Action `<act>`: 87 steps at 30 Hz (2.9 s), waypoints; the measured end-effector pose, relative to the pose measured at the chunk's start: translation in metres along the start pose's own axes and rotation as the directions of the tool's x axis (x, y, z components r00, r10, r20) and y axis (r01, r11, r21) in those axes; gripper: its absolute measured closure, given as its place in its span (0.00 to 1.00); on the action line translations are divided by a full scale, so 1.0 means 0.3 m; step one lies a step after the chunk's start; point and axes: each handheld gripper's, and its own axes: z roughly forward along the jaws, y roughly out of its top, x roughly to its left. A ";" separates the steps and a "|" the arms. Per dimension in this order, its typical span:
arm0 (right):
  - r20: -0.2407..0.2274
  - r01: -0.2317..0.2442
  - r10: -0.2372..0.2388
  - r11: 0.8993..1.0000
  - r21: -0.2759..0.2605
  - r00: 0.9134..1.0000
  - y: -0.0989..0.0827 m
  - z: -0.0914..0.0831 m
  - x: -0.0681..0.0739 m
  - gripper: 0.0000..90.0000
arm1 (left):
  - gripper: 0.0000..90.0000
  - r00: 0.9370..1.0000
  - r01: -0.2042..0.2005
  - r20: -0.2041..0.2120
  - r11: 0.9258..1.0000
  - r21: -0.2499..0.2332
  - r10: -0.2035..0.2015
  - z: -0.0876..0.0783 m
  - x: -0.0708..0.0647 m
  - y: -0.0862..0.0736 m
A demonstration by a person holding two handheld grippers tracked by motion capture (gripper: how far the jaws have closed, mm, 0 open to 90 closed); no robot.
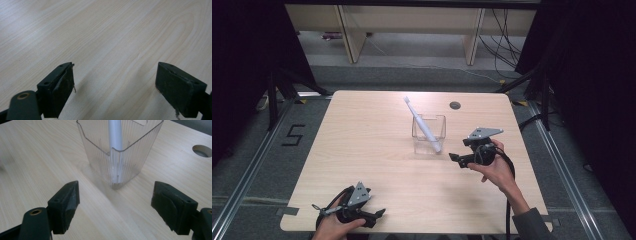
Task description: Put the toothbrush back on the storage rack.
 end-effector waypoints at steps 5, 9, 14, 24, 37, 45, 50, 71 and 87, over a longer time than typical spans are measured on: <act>-0.014 0.020 -0.020 1.000 -0.007 1.000 -0.015 0.004 0.004 0.25 | 0.17 1.000 0.018 -0.001 1.000 -0.001 -0.018 -0.001 -0.005 -0.001; -0.012 0.025 -0.025 1.000 -0.008 1.000 -0.028 0.004 0.014 0.23 | 0.17 1.000 0.009 -0.001 1.000 -0.002 -0.009 0.000 -0.002 0.000; -0.019 -0.012 0.012 1.000 -0.006 1.000 -0.049 0.006 0.026 0.23 | 0.17 1.000 0.013 -0.001 1.000 -0.002 -0.013 -0.001 -0.003 0.000; -0.006 0.004 -0.004 1.000 -0.003 1.000 -0.097 0.016 0.029 0.21 | 0.17 1.000 0.013 0.000 1.000 -0.001 -0.013 -0.003 -0.004 -0.001; -0.018 -0.015 0.016 1.000 0.012 1.000 -0.151 0.015 0.051 0.22 | 0.17 1.000 0.012 -0.003 1.000 0.000 -0.012 -0.005 -0.003 -0.002; -0.014 -0.023 0.023 0.999 0.035 1.000 -0.193 0.009 0.060 0.22 | 0.17 1.000 0.000 -0.007 1.000 0.004 0.000 -0.004 0.000 -0.002; -0.016 -0.029 0.030 0.998 0.053 0.999 -0.213 0.000 0.061 0.21 | 0.17 1.000 0.000 -0.003 1.000 0.001 0.000 -0.002 -0.002 -0.002; -0.020 -0.021 0.022 0.997 0.072 1.000 -0.287 -0.042 0.076 0.21 | 0.17 1.000 -0.003 -0.005 1.000 0.002 0.003 -0.004 -0.001 -0.002; -0.008 -0.004 0.005 0.995 0.097 1.000 -0.340 -0.085 0.096 0.19 | 0.17 1.000 -0.010 -0.010 1.000 0.007 0.010 -0.002 0.002 -0.002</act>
